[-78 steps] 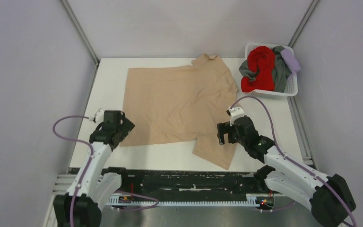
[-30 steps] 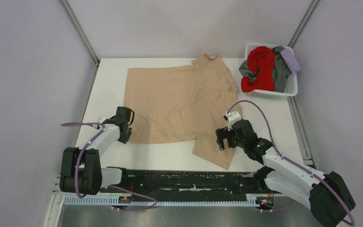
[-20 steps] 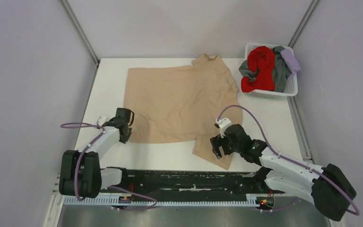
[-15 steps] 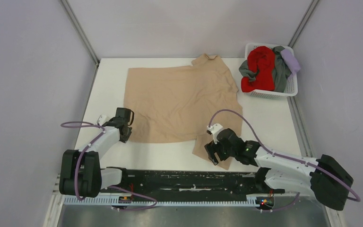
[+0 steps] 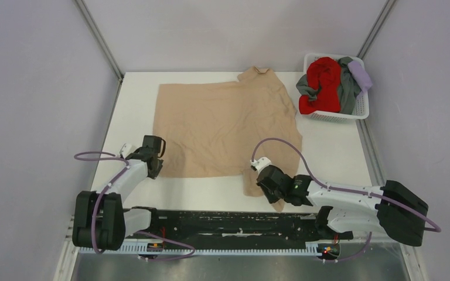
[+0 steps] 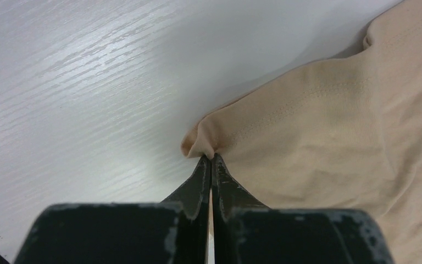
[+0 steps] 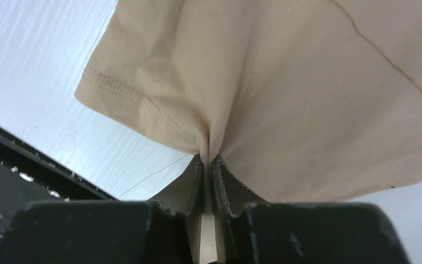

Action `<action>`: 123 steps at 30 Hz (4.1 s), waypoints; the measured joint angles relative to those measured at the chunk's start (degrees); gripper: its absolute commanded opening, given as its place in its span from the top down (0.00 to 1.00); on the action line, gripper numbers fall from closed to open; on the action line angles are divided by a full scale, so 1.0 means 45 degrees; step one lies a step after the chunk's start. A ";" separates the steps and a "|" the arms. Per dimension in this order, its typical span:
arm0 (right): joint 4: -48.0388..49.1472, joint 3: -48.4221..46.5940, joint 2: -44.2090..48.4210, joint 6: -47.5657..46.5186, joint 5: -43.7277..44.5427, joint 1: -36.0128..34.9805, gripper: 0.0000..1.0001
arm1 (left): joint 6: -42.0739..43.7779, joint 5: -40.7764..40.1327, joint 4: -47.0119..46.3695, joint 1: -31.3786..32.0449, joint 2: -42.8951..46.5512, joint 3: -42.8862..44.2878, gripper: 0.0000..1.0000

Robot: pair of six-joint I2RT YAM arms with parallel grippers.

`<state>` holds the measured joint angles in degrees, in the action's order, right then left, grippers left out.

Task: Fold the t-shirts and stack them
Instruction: Grab the side of the flattened tshirt closest away from the robot with both arms, then fold the flattened tshirt in 1/3 of the way

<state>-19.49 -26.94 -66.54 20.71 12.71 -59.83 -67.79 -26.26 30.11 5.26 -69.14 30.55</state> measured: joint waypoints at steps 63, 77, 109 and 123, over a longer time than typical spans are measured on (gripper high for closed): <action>0.0141 -0.6727 -0.3415 -0.6037 0.0442 0.5251 0.97 | 0.0520 0.0418 -0.2545 -0.0068 -0.2526 0.4357 0.98; 0.1365 -1.1312 -0.9117 -0.6795 0.0695 0.6708 0.04 | 0.0743 -0.0151 -0.2273 -0.0073 -0.5513 0.6868 0.00; 0.6086 0.0039 -0.2463 -0.3410 -0.2516 0.6795 0.02 | 0.3949 0.6965 -0.6062 -0.0126 -0.4697 0.3079 0.00; 0.3298 0.2409 0.3045 -0.2176 -0.2769 0.6747 0.02 | 0.3400 0.6931 -0.3298 0.0107 0.1909 -0.1103 0.00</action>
<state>-4.64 -16.10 -52.84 10.92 0.25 -29.47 -52.49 4.93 15.27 5.74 -60.55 25.58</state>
